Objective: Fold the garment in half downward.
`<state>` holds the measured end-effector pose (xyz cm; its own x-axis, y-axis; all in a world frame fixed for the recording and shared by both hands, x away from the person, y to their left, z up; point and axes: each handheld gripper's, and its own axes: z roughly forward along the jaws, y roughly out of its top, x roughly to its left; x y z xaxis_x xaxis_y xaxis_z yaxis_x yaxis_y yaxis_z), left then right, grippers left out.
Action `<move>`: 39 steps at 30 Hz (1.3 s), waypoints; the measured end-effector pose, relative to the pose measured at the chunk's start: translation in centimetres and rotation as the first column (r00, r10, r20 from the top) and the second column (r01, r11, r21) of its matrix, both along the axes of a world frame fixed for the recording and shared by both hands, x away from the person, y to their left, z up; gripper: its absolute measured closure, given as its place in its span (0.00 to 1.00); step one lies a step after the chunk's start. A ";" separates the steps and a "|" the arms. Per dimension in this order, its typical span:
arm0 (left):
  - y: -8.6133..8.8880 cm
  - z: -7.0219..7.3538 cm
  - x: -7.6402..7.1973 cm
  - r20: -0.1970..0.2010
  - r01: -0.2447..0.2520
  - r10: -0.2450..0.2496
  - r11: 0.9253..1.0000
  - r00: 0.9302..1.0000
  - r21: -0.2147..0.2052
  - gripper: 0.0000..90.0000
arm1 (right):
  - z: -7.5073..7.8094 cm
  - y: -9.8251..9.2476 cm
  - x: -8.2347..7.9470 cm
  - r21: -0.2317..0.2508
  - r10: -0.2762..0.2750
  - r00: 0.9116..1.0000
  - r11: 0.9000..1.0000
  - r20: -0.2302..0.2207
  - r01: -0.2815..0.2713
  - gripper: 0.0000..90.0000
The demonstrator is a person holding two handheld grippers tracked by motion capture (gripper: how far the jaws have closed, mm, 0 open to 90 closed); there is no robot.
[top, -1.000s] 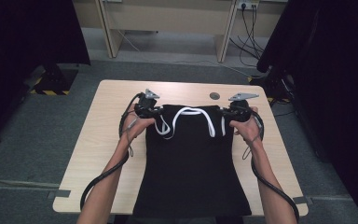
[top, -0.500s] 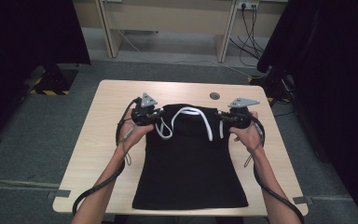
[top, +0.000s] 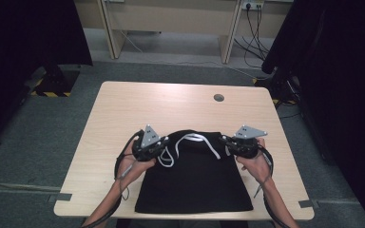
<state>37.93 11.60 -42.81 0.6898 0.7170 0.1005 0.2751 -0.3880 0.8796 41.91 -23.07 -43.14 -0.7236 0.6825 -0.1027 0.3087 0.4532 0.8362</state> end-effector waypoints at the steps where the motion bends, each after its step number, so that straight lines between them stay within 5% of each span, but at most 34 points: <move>1: 0.0 -0.2 -0.8 0.003 0.014 -0.014 1.000 1.000 0.005 0.91 | -0.1 -0.1 -0.6 -0.002 0.006 1.000 1.000 0.005 -0.006 0.92; 5: 0.3 -1.2 -3.2 0.004 0.038 -0.038 0.999 0.999 0.030 0.90 | -0.4 -0.6 -2.8 -0.007 0.022 1.000 1.000 0.021 -0.022 0.91; 9: 0.9 -3.3 -6.0 -0.046 0.074 -0.073 0.997 0.996 0.032 0.89 | -1.6 -1.0 -5.6 -0.032 0.063 0.998 0.997 -0.006 -0.063 0.90; 14: 1.1 -4.5 -7.1 -0.093 0.093 -0.087 0.994 0.992 0.063 0.86 | -2.5 -1.3 -7.4 -0.051 0.083 0.996 0.995 -0.035 -0.084 0.87; 15: 1.0 -5.0 -7.2 -0.110 0.082 -0.071 0.991 0.991 0.108 0.84 | -2.9 -1.6 -8.1 -0.043 0.075 0.996 0.996 -0.055 -0.077 0.84; 18: 0.8 -5.2 -7.2 -0.121 0.087 -0.073 0.989 0.990 0.116 0.79 | -3.4 -1.8 -8.4 -0.044 0.063 0.995 0.997 -0.077 -0.067 0.76; 21: 0.4 -5.3 -7.3 -0.106 0.079 -0.064 0.986 0.992 0.148 0.73 | -3.1 -2.0 -8.4 -0.040 0.046 0.995 0.998 -0.086 -0.050 0.65; 25: -0.7 -4.8 -7.5 -0.060 0.059 -0.048 0.980 0.997 0.190 0.51 | -1.9 -2.0 -8.2 -0.014 0.057 0.993 0.998 -0.099 -0.058 0.54; 29: -1.9 -4.9 -7.4 -0.032 0.066 -0.060 0.969 0.998 0.239 0.43 | -2.2 -0.4 -8.0 -0.069 0.113 0.985 0.990 -0.128 -0.123 0.51; 32: -2.0 -5.0 -7.0 -0.028 0.072 -0.067 0.965 0.997 0.250 0.46 | -2.8 0.7 -7.9 -0.129 0.167 0.975 0.974 -0.148 -0.186 0.63; 34: -2.0 -4.9 -6.7 -0.034 0.087 -0.081 0.962 0.996 0.257 0.63 | -2.8 0.9 -7.8 -0.171 0.201 0.968 0.959 -0.147 -0.225 0.78; 36: -1.7 -4.6 -6.4 -0.039 0.098 -0.092 0.973 0.995 0.210 0.78 | -2.5 0.8 -7.6 -0.183 0.212 0.965 0.954 -0.156 -0.239 0.90; 39: -1.1 -3.8 -6.3 -0.024 0.098 -0.096 0.979 0.995 0.177 0.87 | -1.6 0.3 -7.6 -0.189 0.220 0.964 0.951 -0.147 -0.246 0.97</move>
<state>31.61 10.48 -46.56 0.7576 0.6183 0.2091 0.2413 -0.5630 0.7905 34.32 -22.80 -44.70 -0.8757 0.4670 -0.1226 0.2683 0.6817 0.6807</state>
